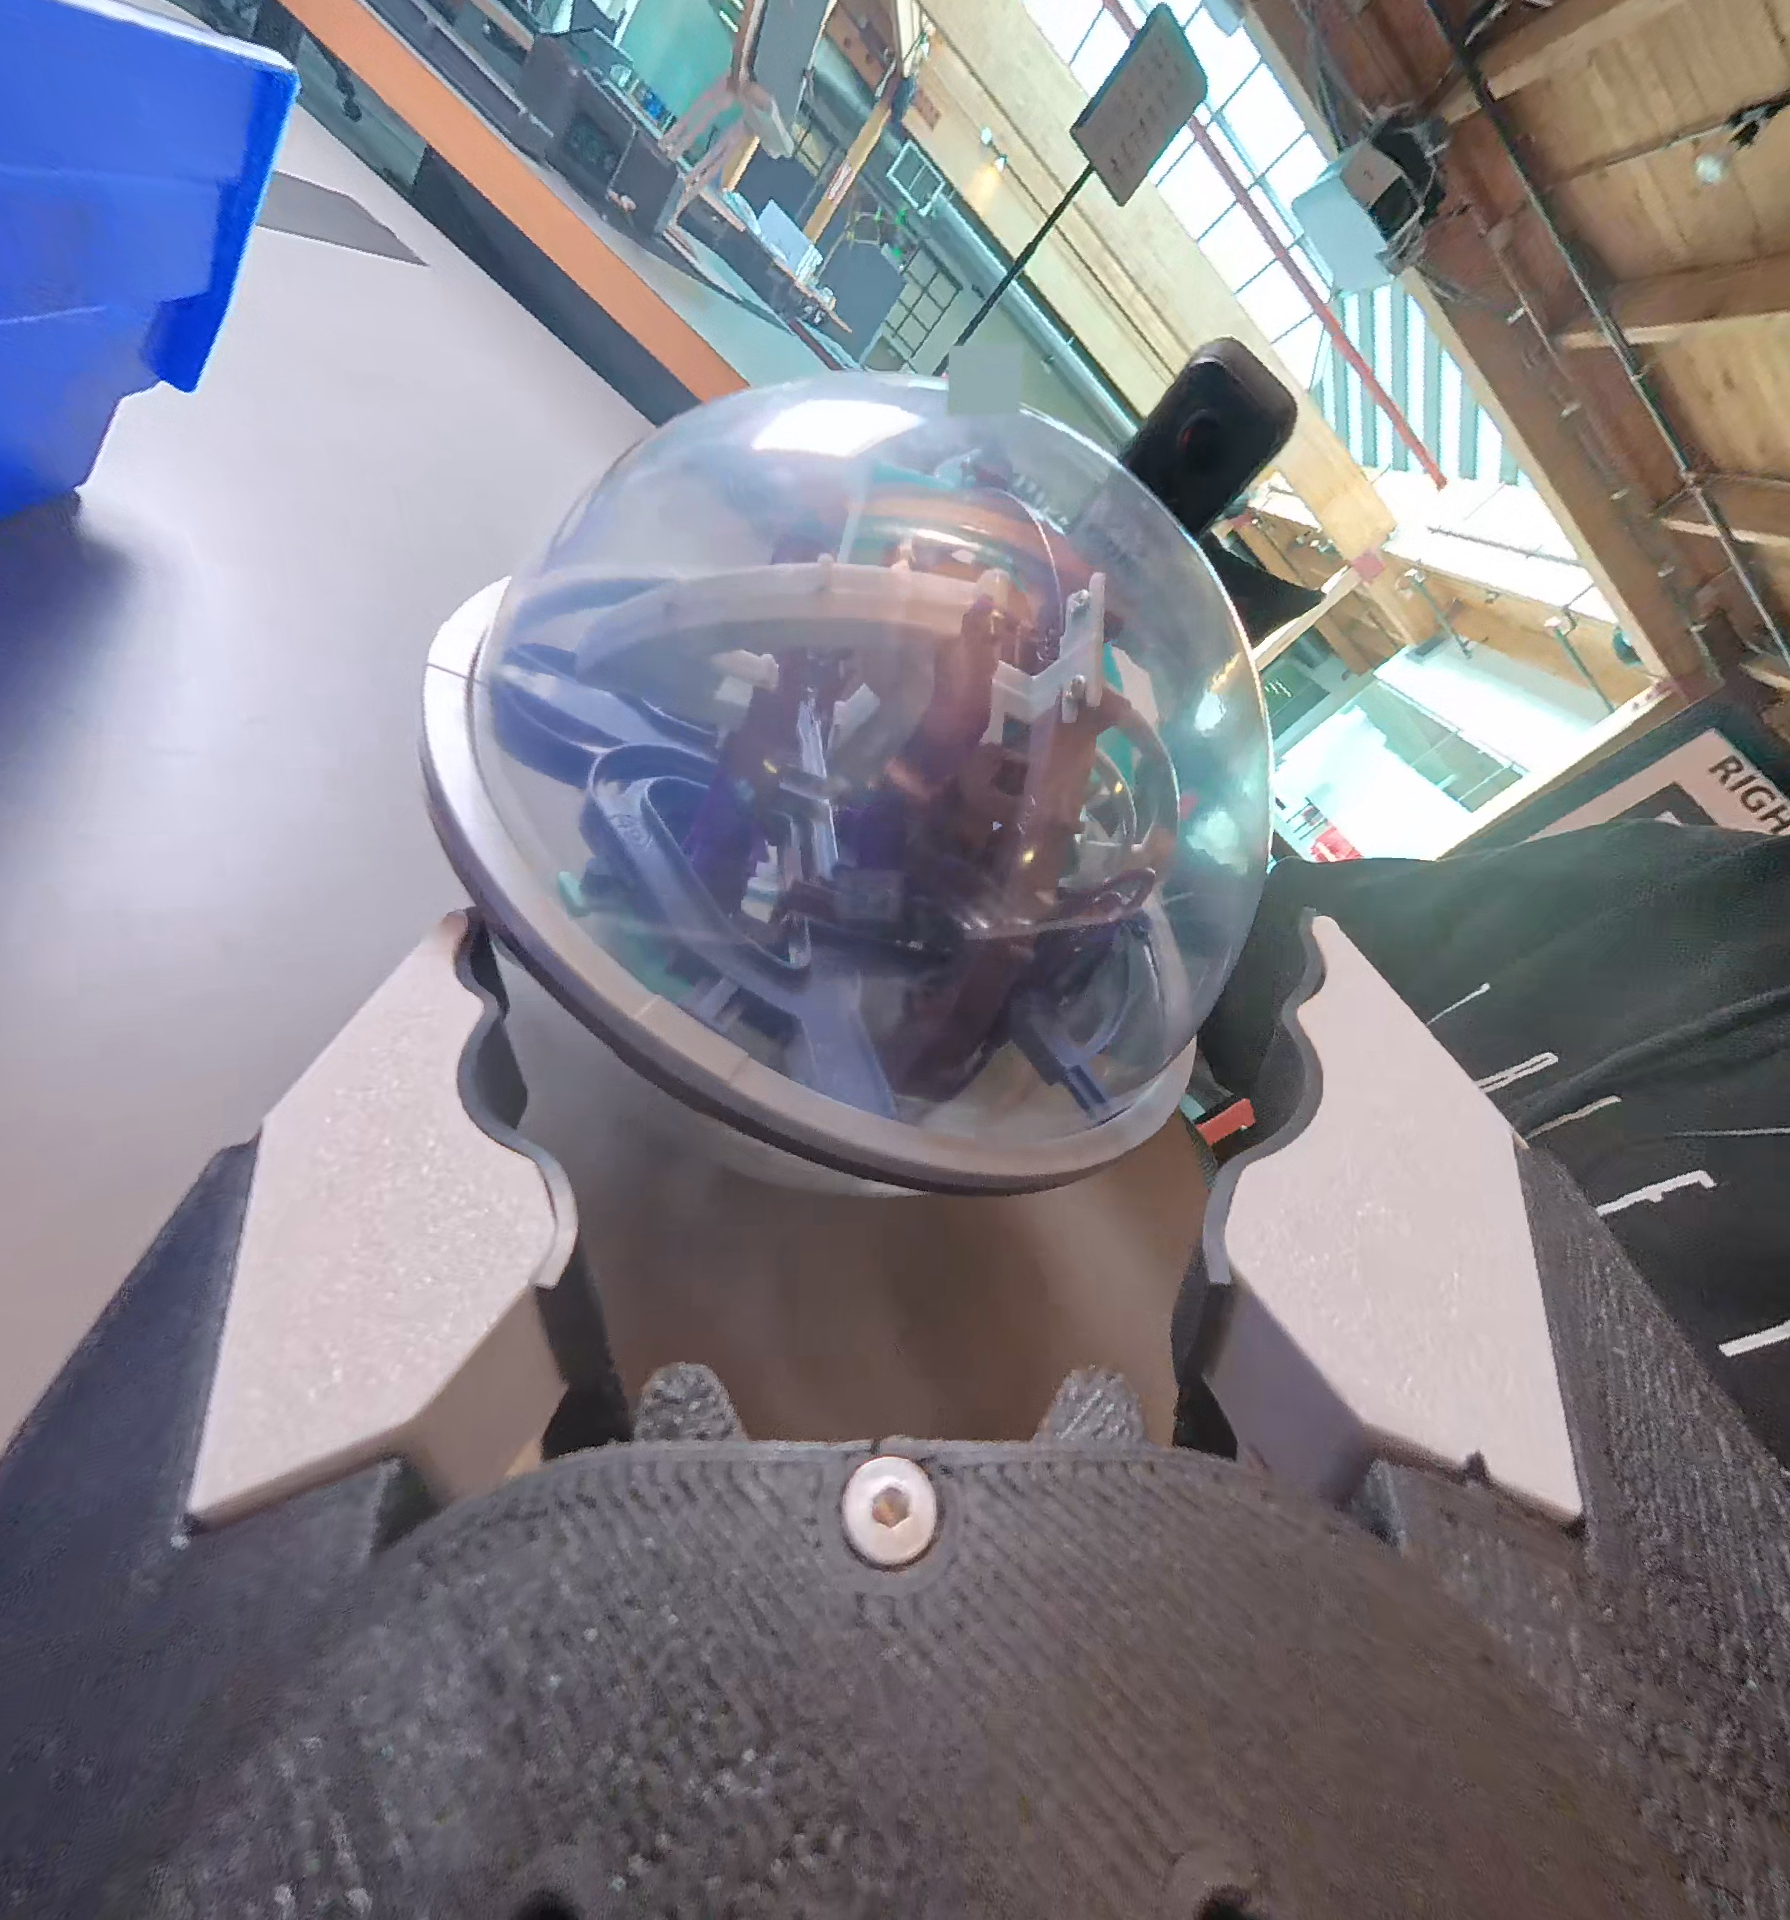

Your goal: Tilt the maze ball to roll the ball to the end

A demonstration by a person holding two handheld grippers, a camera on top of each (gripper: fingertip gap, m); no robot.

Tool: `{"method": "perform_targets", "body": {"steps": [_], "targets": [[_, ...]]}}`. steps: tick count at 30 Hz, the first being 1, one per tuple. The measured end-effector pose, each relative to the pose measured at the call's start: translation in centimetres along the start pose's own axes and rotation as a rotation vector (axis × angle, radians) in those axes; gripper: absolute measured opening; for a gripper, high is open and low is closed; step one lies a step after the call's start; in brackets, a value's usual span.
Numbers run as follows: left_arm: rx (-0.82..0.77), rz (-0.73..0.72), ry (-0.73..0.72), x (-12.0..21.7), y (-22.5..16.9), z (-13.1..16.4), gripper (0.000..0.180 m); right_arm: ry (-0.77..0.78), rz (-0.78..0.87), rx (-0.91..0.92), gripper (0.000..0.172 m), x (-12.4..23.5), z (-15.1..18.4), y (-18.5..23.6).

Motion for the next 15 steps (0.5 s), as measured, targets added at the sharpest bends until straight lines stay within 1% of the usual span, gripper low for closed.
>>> {"method": "perform_targets", "body": {"steps": [2,4,8,10,12,15], "targets": [[-0.044,0.0,0.013,-0.2,-0.3,0.1,0.148,0.0,-0.009,-0.031,0.08,0.0,0.2,-0.2],[-0.117,-0.014,0.048,-0.6,-0.7,0.3,0.158,0.007,-0.011,-0.049,0.08,0.0,0.3,-0.4],[-0.327,-0.143,0.173,-1.2,-0.7,1.0,0.158,0.028,-0.025,-0.139,0.08,-0.1,0.8,-0.9],[-0.383,-0.204,0.184,-1.5,-0.6,0.9,0.158,0.035,-0.034,-0.202,0.079,-0.2,1.1,-1.2],[-0.415,-0.244,0.162,-1.8,-0.5,0.6,0.159,0.046,-0.047,-0.274,0.077,-0.3,1.2,-1.4],[-0.369,-0.234,0.1,-1.9,-0.4,0.1,0.158,0.09,-0.049,-0.299,0.08,-0.5,1.7,-1.5]]}}
Point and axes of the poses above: each gripper's, where its closed fingertips meet, x back along the fingers, z out of its underside, y = z × x across the jaws, the point moved 8 cm from there along x, back along the fingers, and after that the axes turned 8 degrees about z, right-handed, at the moved point
